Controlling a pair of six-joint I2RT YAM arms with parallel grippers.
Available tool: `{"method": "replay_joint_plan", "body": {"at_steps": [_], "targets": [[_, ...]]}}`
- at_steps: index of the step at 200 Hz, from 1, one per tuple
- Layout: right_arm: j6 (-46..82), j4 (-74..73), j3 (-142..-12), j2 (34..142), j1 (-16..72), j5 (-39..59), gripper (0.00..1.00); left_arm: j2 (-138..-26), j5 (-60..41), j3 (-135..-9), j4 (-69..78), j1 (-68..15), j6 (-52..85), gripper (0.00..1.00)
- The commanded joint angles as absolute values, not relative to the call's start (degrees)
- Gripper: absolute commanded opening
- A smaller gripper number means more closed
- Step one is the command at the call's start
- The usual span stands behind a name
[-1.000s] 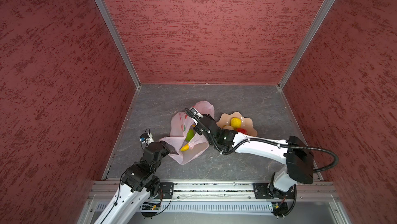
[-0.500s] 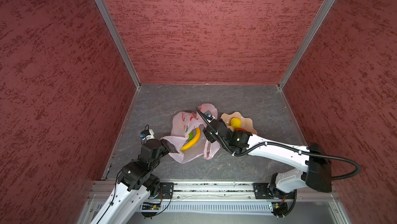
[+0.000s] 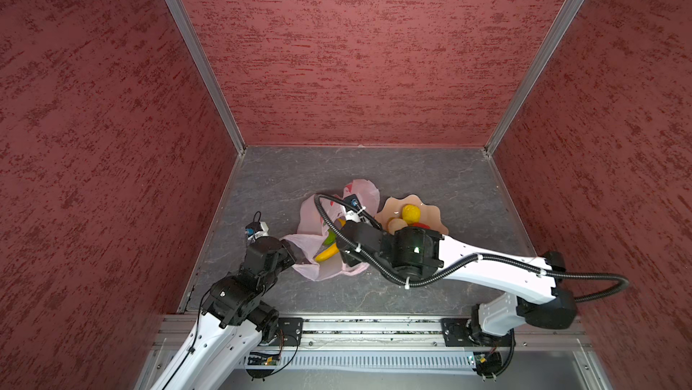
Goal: Take the fake fruits out of the plastic bag
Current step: 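Lower the open right gripper into the bag toward the yellow banana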
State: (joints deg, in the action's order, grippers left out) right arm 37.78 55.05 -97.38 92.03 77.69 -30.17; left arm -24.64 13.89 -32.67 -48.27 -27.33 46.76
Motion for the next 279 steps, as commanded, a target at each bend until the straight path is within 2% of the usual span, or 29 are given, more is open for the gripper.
{"method": "replay_joint_plan", "body": {"at_steps": [1, 28, 46, 59, 81, 98, 150, 204, 241, 279], "targets": [[43.88, 65.1, -105.69, 96.8, 80.73, -33.93, 0.66, -23.74, 13.73, -34.08, -49.48, -27.3, 45.52, 0.06], [45.04, 57.42, -107.05, 100.69, 80.13, -27.32, 0.56, -22.91, 14.34, -34.87, -49.88, -27.33, 44.57, 0.06], [50.5, 57.85, -104.89, 102.54, 79.08, -27.43, 0.49, -21.71, 15.5, -35.24, -50.94, -27.29, 44.55, 0.06], [54.41, 55.27, -99.41, 101.06, 78.3, -27.37, 0.46, -20.68, 16.19, -35.08, -51.66, -27.28, 44.82, 0.06], [57.14, 42.15, -86.33, 96.64, 75.28, -22.15, 0.44, -19.69, 15.78, -34.07, -52.29, -27.31, 45.02, 0.06], [58.43, 37.25, -81.27, 96.11, 73.14, -21.04, 0.42, -19.65, 15.16, -33.45, -52.6, -27.31, 45.38, 0.06], [60.29, 26.76, -75.21, 99.27, 68.58, -20.29, 0.41, -18.61, 13.11, -30.27, -50.98, -27.51, 47.66, 0.06], [61.01, 20.24, -74.62, 105.25, 64.93, -18.01, 0.44, -17.61, 13.72, -29.14, -52.38, -27.62, 49.09, 0.05], [60.27, 20.76, -77.73, 109.51, 63.01, -15.15, 0.45, -16.72, 12.72, -27.72, -51.62, -27.68, 49.7, 0.05], [62.19, 23.02, -78.75, 111.13, 62.45, -14.34, 0.52, -16.22, 12.32, -27.14, -51.24, -27.68, 49.92, 0.05]]}}
